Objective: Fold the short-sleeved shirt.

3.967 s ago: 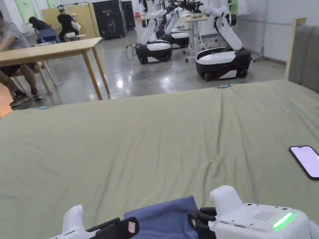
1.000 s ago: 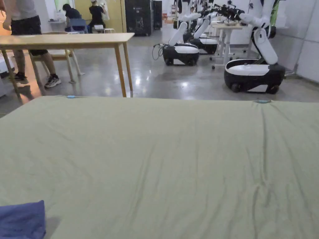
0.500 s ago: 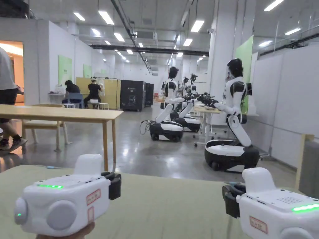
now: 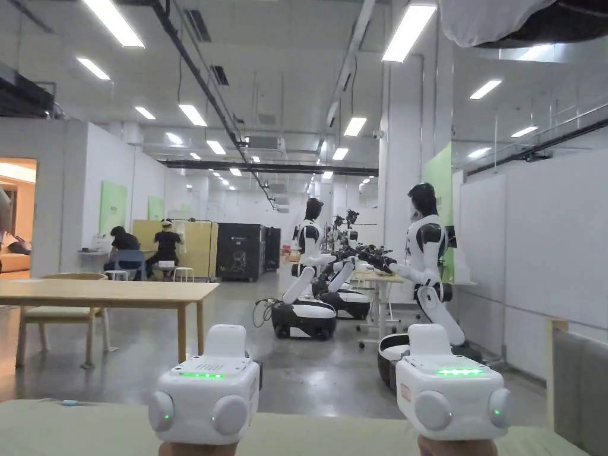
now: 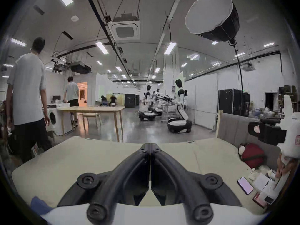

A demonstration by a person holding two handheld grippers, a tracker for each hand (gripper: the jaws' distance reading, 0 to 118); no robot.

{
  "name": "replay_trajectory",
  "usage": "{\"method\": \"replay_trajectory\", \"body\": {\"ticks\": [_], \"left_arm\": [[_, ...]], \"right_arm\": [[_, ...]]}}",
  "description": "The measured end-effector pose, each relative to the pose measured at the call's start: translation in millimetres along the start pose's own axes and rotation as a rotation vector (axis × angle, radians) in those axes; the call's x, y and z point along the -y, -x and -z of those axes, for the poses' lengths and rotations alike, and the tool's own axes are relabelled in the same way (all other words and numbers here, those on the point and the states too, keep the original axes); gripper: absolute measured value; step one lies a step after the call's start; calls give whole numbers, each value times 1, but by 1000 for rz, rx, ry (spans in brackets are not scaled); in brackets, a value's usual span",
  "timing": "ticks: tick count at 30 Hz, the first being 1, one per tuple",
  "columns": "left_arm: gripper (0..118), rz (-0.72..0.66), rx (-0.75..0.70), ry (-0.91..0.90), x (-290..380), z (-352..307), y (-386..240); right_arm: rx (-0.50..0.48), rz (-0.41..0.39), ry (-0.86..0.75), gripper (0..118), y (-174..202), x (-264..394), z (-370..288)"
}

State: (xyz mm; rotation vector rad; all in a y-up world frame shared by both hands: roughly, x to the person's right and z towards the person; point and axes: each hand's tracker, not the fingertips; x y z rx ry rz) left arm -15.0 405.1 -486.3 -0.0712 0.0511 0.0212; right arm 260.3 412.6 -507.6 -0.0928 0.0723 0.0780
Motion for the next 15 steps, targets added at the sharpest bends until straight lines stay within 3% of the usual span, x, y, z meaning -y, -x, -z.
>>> {"method": "replay_trajectory", "body": {"ticks": [7, 9, 10, 11, 12, 13, 14, 15], "left_arm": [[0, 76, -4, -7, 2, -1, -12], [11, 61, 12, 2, 1, 0, -15], [27, 55, 12, 14, 1, 1, -17], [73, 55, 7, 23, 1, 3, -16], [109, 56, 1, 40, 1, 6, -17], [118, 49, 8, 50, 2, 7, -17], [118, 72, 9, -25, 1, 0, -13], [118, 56, 18, 10, 5, 5, -13]], "right_arm": [[9, -20, 9, 1, 4, 7, 2], [7, -4, -5, 9, 1, 9, 1], [6, 1, -10, 21, -1, 9, 1], [6, 7, -9, 53, -3, 9, 1], [3, 15, -2, 83, -5, 9, 2], [-1, 25, 5, 111, -7, 9, 3], [0, 33, 5, 118, -8, 10, 4], [6, 44, -36, 118, -8, 13, 5]]}}
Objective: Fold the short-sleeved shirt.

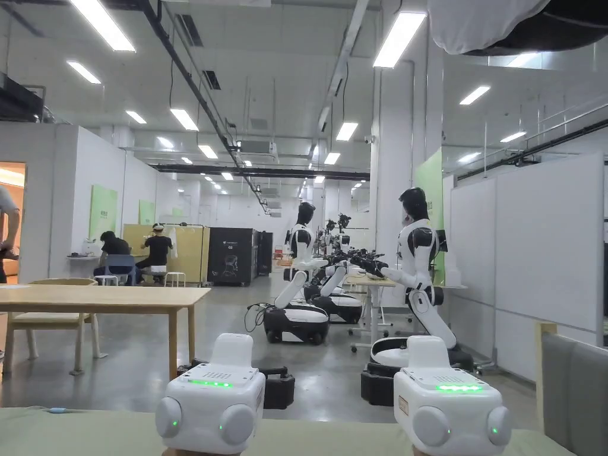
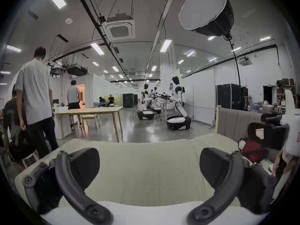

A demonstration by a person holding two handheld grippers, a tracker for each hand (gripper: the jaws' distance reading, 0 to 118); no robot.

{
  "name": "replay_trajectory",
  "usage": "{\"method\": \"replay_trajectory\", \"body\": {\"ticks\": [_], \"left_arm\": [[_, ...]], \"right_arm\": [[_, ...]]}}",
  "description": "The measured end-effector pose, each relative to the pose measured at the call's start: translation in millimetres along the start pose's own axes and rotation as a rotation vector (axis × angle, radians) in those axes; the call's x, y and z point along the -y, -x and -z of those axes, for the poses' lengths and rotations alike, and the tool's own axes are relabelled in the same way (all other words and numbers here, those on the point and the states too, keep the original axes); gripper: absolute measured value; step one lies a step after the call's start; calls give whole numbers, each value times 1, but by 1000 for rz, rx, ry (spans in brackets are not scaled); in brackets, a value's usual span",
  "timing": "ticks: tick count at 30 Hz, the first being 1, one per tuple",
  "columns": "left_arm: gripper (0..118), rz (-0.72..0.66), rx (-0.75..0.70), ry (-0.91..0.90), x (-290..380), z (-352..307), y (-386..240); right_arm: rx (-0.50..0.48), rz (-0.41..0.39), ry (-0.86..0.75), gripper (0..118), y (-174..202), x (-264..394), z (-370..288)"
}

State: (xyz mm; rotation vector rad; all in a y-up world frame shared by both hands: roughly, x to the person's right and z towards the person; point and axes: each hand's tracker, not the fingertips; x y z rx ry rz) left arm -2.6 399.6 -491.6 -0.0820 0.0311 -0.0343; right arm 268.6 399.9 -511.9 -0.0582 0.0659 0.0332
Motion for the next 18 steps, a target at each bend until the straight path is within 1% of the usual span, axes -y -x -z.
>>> {"method": "replay_trajectory", "body": {"ticks": [4, 8, 11, 15, 18], "left_arm": [[118, 23, 23, -4, -3, 1, -5], [118, 24, 31, -5, -5, 0, -9], [118, 22, 37, 2, -6, 1, -10], [118, 24, 24, -11, -8, -4, -6], [118, 18, 14, -6, -8, -3, 0]], "right_arm": [[-26, -16, -3, 118, -1, -6, 1], [-21, -27, -1, 118, 4, -13, -3], [16, -36, 11, 118, 9, -19, -13], [138, -89, 81, 118, 18, -22, -20], [143, -70, 28, 118, 19, -19, -24]]}}
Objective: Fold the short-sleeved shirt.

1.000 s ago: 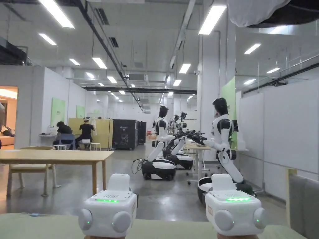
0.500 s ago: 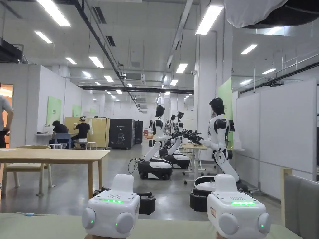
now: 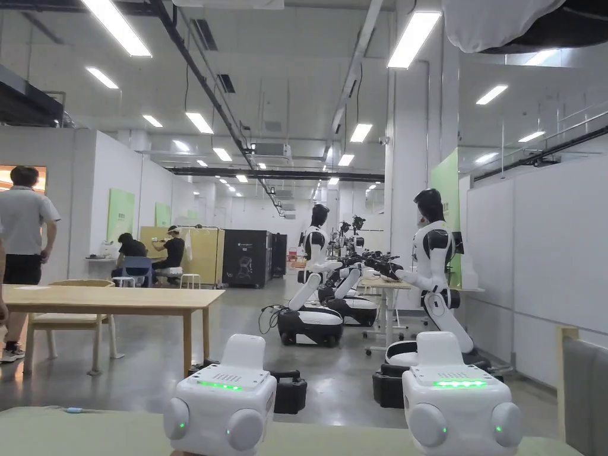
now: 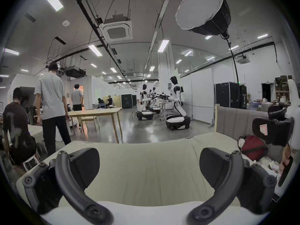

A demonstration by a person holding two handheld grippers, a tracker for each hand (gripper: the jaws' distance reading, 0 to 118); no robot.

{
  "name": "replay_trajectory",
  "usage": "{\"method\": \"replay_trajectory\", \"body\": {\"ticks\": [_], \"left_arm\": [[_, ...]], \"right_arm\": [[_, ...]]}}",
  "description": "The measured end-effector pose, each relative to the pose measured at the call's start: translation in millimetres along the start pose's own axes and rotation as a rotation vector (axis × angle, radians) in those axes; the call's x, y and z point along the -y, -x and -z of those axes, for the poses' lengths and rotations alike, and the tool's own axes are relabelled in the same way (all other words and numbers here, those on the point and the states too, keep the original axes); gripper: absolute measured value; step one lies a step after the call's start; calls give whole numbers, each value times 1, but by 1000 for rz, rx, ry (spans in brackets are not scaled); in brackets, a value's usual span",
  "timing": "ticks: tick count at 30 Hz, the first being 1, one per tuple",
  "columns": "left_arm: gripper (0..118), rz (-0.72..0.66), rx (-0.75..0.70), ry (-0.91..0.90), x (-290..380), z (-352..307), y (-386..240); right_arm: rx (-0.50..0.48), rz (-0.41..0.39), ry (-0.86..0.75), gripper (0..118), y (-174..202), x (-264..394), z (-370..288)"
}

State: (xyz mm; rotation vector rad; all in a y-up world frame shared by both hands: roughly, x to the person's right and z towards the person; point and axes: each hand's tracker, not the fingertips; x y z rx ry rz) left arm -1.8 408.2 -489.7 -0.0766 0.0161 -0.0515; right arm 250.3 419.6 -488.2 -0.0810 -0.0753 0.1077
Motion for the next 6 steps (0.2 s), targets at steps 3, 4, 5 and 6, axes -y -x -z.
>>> {"method": "replay_trajectory", "body": {"ticks": [3, 4, 5, 6], "left_arm": [[118, -2, -6, 7, 0, 0, 3], [118, 1, -9, 7, 0, -1, 4], [118, -1, -11, 9, 0, -1, 5], [118, -2, -12, 7, 0, -3, 6]], "right_arm": [[21, 33, -3, 118, -3, -1, 5], [10, 45, 13, 118, -5, -3, 5], [4, 56, 38, 118, -8, -4, 6], [-13, 67, 58, 118, -10, -4, 7]]}}
